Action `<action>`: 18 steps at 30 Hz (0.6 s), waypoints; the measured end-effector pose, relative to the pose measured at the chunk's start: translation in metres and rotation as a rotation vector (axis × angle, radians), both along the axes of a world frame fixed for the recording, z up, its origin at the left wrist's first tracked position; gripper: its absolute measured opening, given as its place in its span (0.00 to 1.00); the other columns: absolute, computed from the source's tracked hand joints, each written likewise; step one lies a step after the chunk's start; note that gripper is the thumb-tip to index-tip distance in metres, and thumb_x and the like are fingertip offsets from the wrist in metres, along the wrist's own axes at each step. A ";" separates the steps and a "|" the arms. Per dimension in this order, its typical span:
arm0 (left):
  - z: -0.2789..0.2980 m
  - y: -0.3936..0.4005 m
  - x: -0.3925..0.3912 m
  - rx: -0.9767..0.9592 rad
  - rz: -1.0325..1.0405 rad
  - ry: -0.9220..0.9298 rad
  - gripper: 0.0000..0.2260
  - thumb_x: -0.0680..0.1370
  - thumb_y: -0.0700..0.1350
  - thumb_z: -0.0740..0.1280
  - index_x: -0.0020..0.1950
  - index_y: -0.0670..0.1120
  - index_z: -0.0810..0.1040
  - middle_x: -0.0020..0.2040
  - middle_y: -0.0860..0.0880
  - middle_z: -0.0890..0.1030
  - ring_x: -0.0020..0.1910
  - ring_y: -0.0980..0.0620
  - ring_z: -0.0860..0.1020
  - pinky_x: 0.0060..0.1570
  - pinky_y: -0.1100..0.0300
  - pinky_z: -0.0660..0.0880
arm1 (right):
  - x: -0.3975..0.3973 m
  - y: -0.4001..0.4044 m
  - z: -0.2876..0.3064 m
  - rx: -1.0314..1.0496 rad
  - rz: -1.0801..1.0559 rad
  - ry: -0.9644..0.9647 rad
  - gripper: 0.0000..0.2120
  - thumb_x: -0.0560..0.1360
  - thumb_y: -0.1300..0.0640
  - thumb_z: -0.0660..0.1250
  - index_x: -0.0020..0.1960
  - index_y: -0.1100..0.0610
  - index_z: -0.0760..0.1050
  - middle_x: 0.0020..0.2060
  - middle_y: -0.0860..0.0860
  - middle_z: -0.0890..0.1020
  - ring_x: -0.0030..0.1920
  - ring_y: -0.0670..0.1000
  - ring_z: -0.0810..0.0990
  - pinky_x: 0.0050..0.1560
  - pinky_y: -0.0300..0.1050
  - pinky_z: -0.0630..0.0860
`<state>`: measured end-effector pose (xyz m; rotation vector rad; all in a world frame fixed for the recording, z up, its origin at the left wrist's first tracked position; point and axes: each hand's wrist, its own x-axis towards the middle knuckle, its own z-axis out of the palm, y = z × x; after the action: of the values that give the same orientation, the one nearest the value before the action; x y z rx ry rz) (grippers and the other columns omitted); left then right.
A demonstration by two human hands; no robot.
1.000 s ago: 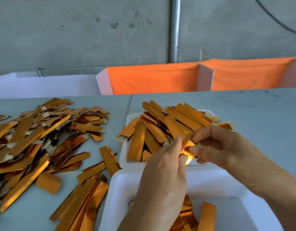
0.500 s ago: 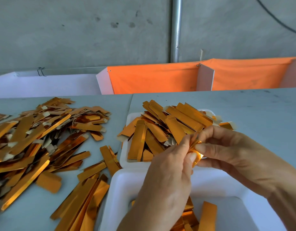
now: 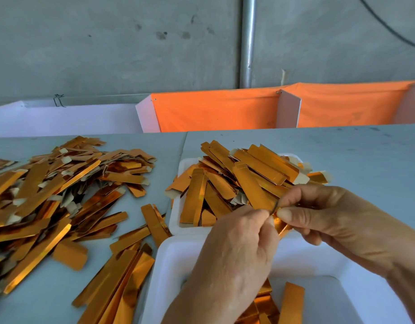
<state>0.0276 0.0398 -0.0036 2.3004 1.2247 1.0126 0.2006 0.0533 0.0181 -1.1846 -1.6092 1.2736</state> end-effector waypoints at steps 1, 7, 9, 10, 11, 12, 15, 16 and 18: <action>0.001 -0.001 0.001 0.000 -0.002 0.001 0.12 0.80 0.55 0.55 0.53 0.52 0.75 0.41 0.57 0.72 0.41 0.59 0.72 0.34 0.70 0.65 | -0.001 0.000 0.000 0.000 -0.019 0.003 0.13 0.63 0.48 0.78 0.39 0.57 0.83 0.28 0.53 0.74 0.28 0.47 0.71 0.29 0.35 0.70; 0.000 -0.003 0.001 -0.012 0.028 -0.017 0.19 0.75 0.60 0.63 0.63 0.65 0.61 0.55 0.66 0.71 0.53 0.68 0.69 0.49 0.73 0.71 | -0.001 0.000 0.000 0.009 -0.023 0.110 0.13 0.66 0.49 0.75 0.42 0.58 0.83 0.31 0.52 0.78 0.31 0.46 0.74 0.31 0.34 0.72; 0.003 -0.004 0.000 -0.039 0.071 -0.088 0.12 0.76 0.57 0.64 0.56 0.64 0.65 0.47 0.64 0.73 0.50 0.66 0.72 0.45 0.73 0.72 | 0.000 0.000 0.000 0.007 -0.006 0.168 0.11 0.67 0.50 0.71 0.42 0.58 0.83 0.32 0.51 0.79 0.31 0.46 0.75 0.30 0.34 0.73; 0.003 -0.003 -0.001 -0.066 0.075 -0.124 0.10 0.76 0.56 0.65 0.54 0.63 0.67 0.46 0.63 0.74 0.49 0.65 0.73 0.44 0.74 0.72 | 0.000 0.000 0.000 0.004 -0.007 0.194 0.10 0.67 0.51 0.70 0.41 0.57 0.83 0.32 0.51 0.79 0.31 0.46 0.75 0.30 0.35 0.73; 0.003 -0.003 -0.001 -0.090 0.066 -0.161 0.09 0.76 0.54 0.66 0.53 0.62 0.68 0.45 0.62 0.75 0.48 0.64 0.73 0.43 0.74 0.71 | 0.000 0.000 0.000 -0.002 -0.010 0.223 0.08 0.66 0.53 0.70 0.42 0.56 0.83 0.33 0.52 0.79 0.31 0.47 0.76 0.29 0.35 0.73; 0.004 -0.003 -0.001 -0.113 0.047 -0.192 0.08 0.75 0.52 0.67 0.52 0.60 0.70 0.45 0.61 0.76 0.48 0.63 0.74 0.43 0.74 0.71 | 0.000 0.000 0.000 -0.008 -0.016 0.256 0.07 0.65 0.55 0.70 0.42 0.55 0.82 0.33 0.52 0.79 0.30 0.47 0.76 0.28 0.36 0.73; 0.007 -0.003 -0.001 -0.169 0.009 -0.256 0.08 0.74 0.50 0.68 0.50 0.59 0.73 0.44 0.59 0.78 0.48 0.62 0.76 0.42 0.74 0.71 | 0.000 -0.001 0.001 0.001 -0.019 0.269 0.08 0.64 0.58 0.70 0.43 0.53 0.82 0.33 0.53 0.78 0.29 0.48 0.76 0.28 0.36 0.73; 0.007 -0.003 -0.002 -0.186 0.006 -0.272 0.08 0.74 0.50 0.69 0.50 0.59 0.74 0.45 0.60 0.78 0.48 0.62 0.76 0.42 0.74 0.71 | 0.000 -0.002 0.002 0.020 -0.017 0.247 0.07 0.64 0.57 0.70 0.42 0.53 0.82 0.33 0.53 0.78 0.30 0.48 0.76 0.29 0.36 0.73; 0.005 0.000 -0.004 -0.213 0.007 -0.289 0.09 0.73 0.51 0.70 0.51 0.60 0.75 0.45 0.61 0.79 0.48 0.63 0.77 0.43 0.74 0.73 | 0.000 -0.002 0.003 0.061 -0.019 0.202 0.06 0.64 0.56 0.70 0.41 0.54 0.81 0.32 0.53 0.78 0.30 0.48 0.77 0.30 0.36 0.74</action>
<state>0.0241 0.0394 0.0014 1.9131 1.1599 1.1127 0.2006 0.0515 0.0207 -0.9979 -1.4756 1.2796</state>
